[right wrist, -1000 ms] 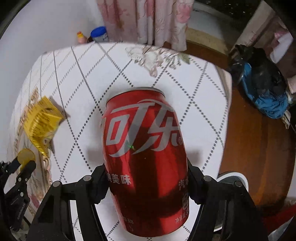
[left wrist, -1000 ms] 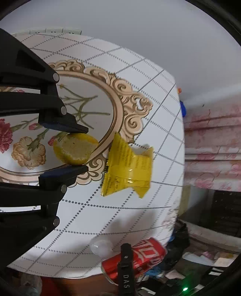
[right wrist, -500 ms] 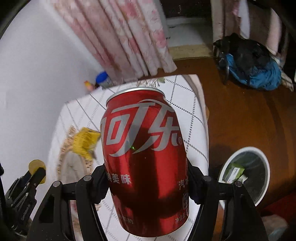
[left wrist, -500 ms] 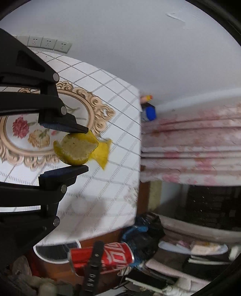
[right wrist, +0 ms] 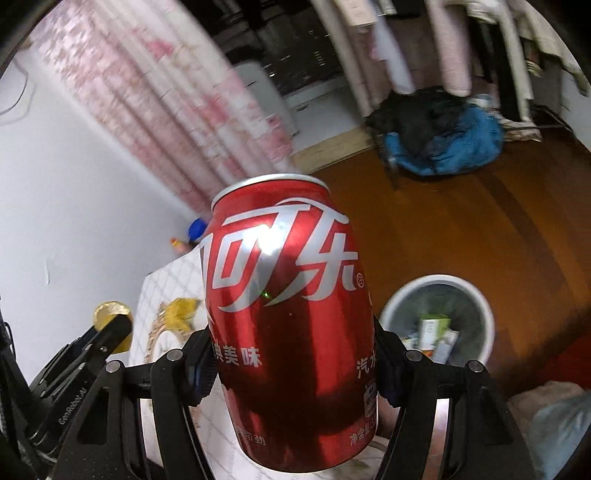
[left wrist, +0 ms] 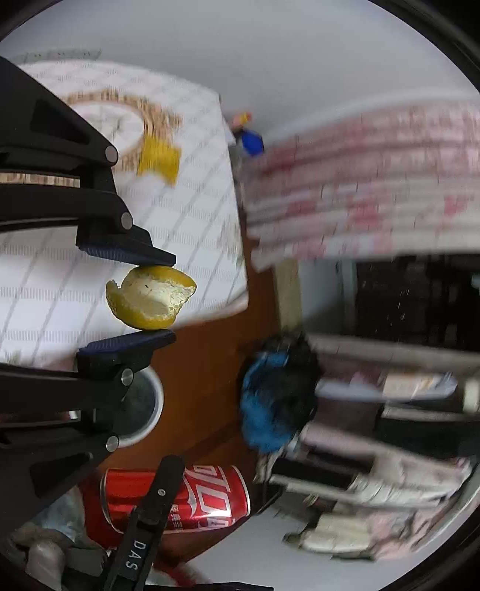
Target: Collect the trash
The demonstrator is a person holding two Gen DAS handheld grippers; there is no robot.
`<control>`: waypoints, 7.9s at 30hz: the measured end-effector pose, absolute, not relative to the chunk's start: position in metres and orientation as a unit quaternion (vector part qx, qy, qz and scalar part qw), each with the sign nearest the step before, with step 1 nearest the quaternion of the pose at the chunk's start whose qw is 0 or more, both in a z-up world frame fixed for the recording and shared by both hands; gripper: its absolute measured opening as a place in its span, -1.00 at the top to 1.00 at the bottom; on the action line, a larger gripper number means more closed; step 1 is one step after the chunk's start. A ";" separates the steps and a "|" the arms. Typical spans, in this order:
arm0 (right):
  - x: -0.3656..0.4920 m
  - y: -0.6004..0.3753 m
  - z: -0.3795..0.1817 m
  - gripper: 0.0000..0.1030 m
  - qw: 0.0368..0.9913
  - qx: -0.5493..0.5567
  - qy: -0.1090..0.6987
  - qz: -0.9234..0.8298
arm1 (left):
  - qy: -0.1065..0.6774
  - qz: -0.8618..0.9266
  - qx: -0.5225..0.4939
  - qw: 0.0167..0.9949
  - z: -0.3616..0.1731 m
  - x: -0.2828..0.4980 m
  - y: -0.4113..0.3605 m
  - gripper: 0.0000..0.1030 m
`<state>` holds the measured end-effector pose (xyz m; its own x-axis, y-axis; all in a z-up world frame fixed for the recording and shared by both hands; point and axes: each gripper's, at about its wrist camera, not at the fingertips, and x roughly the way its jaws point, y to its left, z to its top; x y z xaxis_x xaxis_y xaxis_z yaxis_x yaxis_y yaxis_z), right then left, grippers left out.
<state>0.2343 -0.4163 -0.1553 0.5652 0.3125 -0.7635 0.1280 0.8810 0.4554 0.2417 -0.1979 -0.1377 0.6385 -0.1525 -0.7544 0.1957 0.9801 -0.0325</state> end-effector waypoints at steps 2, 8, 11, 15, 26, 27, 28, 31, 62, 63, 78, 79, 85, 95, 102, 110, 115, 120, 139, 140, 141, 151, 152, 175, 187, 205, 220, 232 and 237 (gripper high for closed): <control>0.226 -0.445 -0.166 -0.36 0.849 0.244 0.468 0.031 | 0.429 -0.117 0.025 0.896 -0.147 0.245 -0.223 0.40; 0.210 -0.517 -0.235 -0.36 0.812 0.279 0.512 -0.030 | 0.522 -0.179 -0.002 0.834 -0.211 0.277 -0.296 0.40; 0.209 -0.544 -0.280 -0.36 0.787 0.302 0.536 -0.049 | 0.565 -0.191 -0.015 0.803 -0.244 0.295 -0.318 0.40; 0.212 -0.566 -0.325 -0.36 0.761 0.328 0.556 -0.061 | 0.621 -0.204 -0.021 0.756 -0.287 0.320 -0.347 0.38; 0.252 -0.581 -0.413 -0.56 0.706 0.355 0.610 -0.066 | 0.645 -0.179 0.007 0.743 -0.320 0.335 -0.363 -0.74; 0.257 -0.581 -0.418 -0.90 0.702 0.359 0.612 -0.061 | 0.645 -0.176 0.015 0.744 -0.321 0.334 -0.360 -0.81; 0.257 -0.581 -0.421 -1.00 0.701 0.359 0.613 -0.063 | 0.644 -0.173 0.024 0.744 -0.322 0.332 -0.358 -0.82; 0.252 -0.580 -0.425 -1.00 0.705 0.344 0.615 -0.079 | 0.632 -0.161 0.049 0.756 -0.323 0.327 -0.355 -0.83; 0.185 -0.546 -0.289 -1.00 0.761 0.204 0.601 -0.132 | 0.561 -0.132 0.085 0.813 -0.241 0.272 -0.326 -0.82; 0.183 -0.544 -0.280 -1.00 0.765 0.203 0.597 -0.131 | 0.555 -0.133 0.083 0.817 -0.233 0.269 -0.323 -0.82; 0.201 -0.442 -0.160 -1.00 0.823 0.213 0.525 -0.041 | 0.486 -0.037 0.027 0.873 -0.142 0.272 -0.188 -0.83; 0.208 -0.427 -0.158 -1.00 0.824 0.209 0.526 -0.027 | 0.485 -0.023 0.025 0.874 -0.143 0.274 -0.171 -0.83; 0.266 -0.318 -0.180 -1.00 0.813 0.185 0.550 0.048 | 0.508 0.085 0.013 0.857 -0.178 0.289 -0.050 -0.83; 0.364 -0.174 -0.287 -0.61 0.766 0.140 0.622 0.079 | 0.577 0.169 0.024 0.799 -0.269 0.319 0.065 -0.83; 0.381 -0.146 -0.323 0.17 0.760 0.113 0.636 0.071 | 0.591 0.128 -0.005 0.797 -0.279 0.334 0.073 -0.83; 0.376 -0.180 -0.326 0.18 0.758 0.095 0.644 0.046 | 0.610 0.036 -0.039 0.790 -0.296 0.372 0.035 -0.83; 0.381 -0.188 -0.325 0.17 0.752 0.084 0.652 0.047 | 0.619 0.018 -0.027 0.785 -0.315 0.392 0.017 -0.80; 0.386 -0.183 -0.327 0.13 0.747 0.071 0.659 0.042 | 0.611 0.025 -0.016 0.791 -0.316 0.397 0.017 -0.08; 0.364 -0.179 -0.306 0.19 0.771 0.073 0.630 0.056 | 0.547 0.044 0.006 0.836 -0.261 0.353 0.014 0.29; 0.360 -0.179 -0.300 0.19 0.775 0.076 0.625 0.059 | 0.542 0.047 0.007 0.839 -0.255 0.348 0.012 0.29; 0.356 -0.179 -0.294 0.19 0.779 0.079 0.619 0.062 | 0.536 0.048 0.008 0.843 -0.246 0.340 0.011 0.29; 0.303 -0.217 -0.204 0.19 0.828 0.114 0.543 0.082 | 0.484 0.017 -0.002 0.875 -0.172 0.278 -0.029 0.29; 0.297 -0.225 -0.193 0.19 0.833 0.118 0.534 0.081 | 0.476 0.009 -0.004 0.879 -0.163 0.272 -0.037 0.29; 0.218 -0.521 -0.259 0.19 0.806 0.232 0.536 -0.092 | 0.560 -0.196 0.020 0.805 -0.238 0.305 -0.305 0.29; 0.249 -0.567 -0.425 0.19 0.723 0.275 0.625 -0.103 | 0.661 -0.193 0.059 0.722 -0.365 0.355 -0.380 0.26; 0.250 -0.559 -0.442 -1.00 0.703 0.233 0.659 -0.130 | 0.636 -0.155 0.114 0.748 -0.363 0.336 -0.366 -0.96; 0.190 -0.542 -0.298 -1.00 0.761 0.232 0.596 -0.110 | 0.564 -0.167 0.088 0.804 -0.237 0.273 -0.327 -0.96; 0.100 -0.516 -0.145 -1.00 0.822 0.232 0.516 -0.064 | 0.493 -0.218 0.061 0.840 -0.115 0.191 -0.293 -0.96; 0.067 -0.506 -0.100 -1.00 0.837 0.231 0.494 -0.043 | 0.480 -0.241 0.046 0.842 -0.084 0.166 -0.280 -0.96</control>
